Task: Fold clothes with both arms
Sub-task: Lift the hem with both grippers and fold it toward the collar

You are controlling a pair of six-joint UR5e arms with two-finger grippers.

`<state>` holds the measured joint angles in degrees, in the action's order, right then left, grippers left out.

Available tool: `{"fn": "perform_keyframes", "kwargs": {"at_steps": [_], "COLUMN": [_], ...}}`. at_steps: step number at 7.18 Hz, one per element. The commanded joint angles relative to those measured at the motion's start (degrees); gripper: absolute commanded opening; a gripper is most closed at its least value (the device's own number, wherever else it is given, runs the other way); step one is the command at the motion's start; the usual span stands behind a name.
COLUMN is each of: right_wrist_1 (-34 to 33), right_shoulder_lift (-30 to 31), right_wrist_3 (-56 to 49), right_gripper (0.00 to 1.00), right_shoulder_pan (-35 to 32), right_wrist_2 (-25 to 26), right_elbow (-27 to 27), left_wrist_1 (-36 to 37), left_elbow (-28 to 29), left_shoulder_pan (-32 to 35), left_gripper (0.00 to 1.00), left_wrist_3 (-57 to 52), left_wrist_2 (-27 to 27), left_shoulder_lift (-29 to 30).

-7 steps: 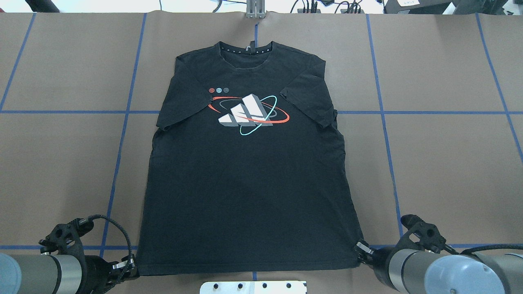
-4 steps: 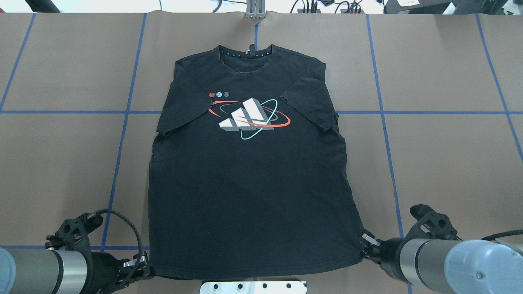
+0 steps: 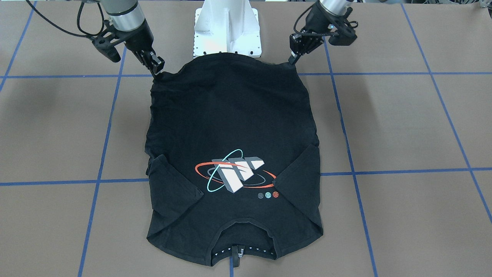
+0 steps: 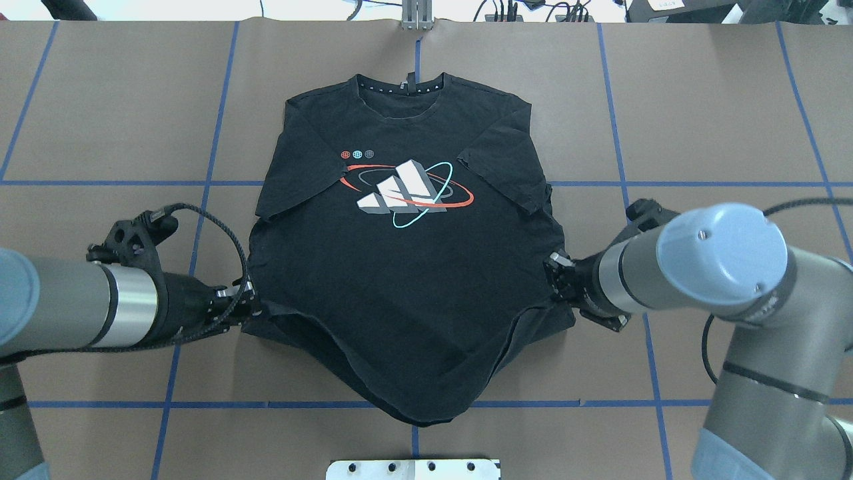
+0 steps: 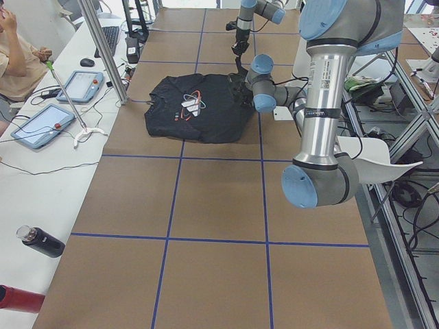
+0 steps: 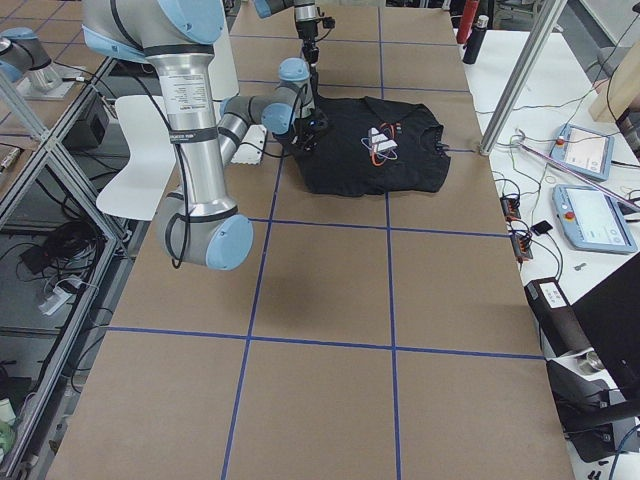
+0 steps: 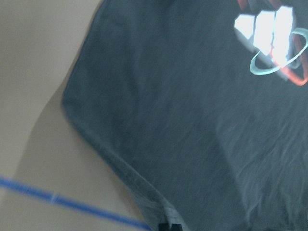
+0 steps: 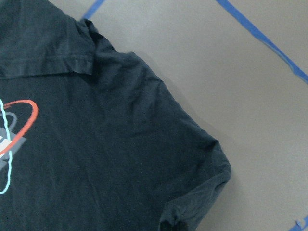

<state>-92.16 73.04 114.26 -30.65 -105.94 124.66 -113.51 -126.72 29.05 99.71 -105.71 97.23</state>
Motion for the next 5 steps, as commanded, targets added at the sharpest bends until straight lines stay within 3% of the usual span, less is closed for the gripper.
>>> {"fn": "perform_keyframes", "kwargs": {"at_steps": [1, 4, 5], "right_wrist_1": [-2.76, -2.06, -0.67], "right_shoulder_lift": [-4.39, -11.68, -12.57], "right_wrist_3": [-7.71, -17.73, -20.02], "right_gripper": [0.0, 0.0, 0.0], "right_shoulder_pan": [-10.09, -15.82, -17.76], "right_wrist_2": [-6.8, -6.91, -6.91], "right_elbow": [-4.58, -18.71, -21.71], "left_wrist_1": [0.49, -0.13, -0.22], "left_elbow": [5.4, 17.18, 17.82], "left_shoulder_pan": [7.84, 18.3, 19.89], "left_gripper": [0.0, 0.0, 0.0], "left_wrist_3": [-10.36, -19.72, -21.56], "left_wrist_2": [-2.49, -5.21, -5.21], "left_shoulder_lift": [1.82, 7.7, 8.15]}}
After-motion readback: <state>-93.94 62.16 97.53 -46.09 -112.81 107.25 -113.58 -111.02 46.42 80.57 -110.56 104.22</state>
